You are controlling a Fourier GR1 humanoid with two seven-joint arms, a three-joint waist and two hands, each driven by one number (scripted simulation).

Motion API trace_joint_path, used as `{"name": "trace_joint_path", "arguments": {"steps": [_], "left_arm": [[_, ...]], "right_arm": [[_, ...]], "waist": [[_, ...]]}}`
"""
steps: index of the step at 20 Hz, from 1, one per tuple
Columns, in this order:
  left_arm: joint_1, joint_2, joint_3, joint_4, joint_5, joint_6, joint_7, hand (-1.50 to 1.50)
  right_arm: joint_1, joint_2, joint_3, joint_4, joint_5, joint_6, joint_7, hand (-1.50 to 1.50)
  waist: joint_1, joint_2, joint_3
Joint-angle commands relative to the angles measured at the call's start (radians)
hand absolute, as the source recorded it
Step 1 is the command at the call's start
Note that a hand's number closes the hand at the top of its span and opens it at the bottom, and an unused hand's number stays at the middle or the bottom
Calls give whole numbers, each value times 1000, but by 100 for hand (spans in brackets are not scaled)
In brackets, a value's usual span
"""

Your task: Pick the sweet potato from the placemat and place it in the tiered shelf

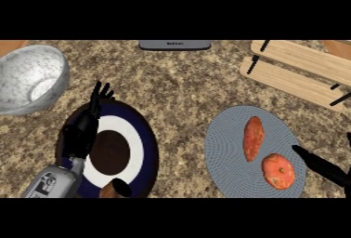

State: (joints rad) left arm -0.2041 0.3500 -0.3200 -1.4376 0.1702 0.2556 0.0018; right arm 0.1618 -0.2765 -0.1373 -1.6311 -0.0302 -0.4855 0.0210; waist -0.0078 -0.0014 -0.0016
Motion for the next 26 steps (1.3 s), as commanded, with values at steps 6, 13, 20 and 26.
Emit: {"name": "trace_joint_path", "arguments": {"steps": [6, 13, 20, 26], "left_arm": [[9, -2, 34, 22, -7, -35, -14, 0], [-37, -35, 4, -2, -35, -13, 35, 0], [2, -49, 37, 73, -45, -61, -64, 0], [38, -75, 33, -32, -89, -30, 15, 0]], "right_arm": [[-28, -220, 128, -281, 173, 108, 551, -150], [-126, -434, 236, -381, 184, 390, 924, -150], [-367, -385, 337, -419, 228, 478, 1275, -150], [-361, -288, 373, -373, 323, 468, 1244, -150]], "waist": [[5, 1, -1], [12, 0, -3], [18, 3, 0], [15, 0, 1]]}}
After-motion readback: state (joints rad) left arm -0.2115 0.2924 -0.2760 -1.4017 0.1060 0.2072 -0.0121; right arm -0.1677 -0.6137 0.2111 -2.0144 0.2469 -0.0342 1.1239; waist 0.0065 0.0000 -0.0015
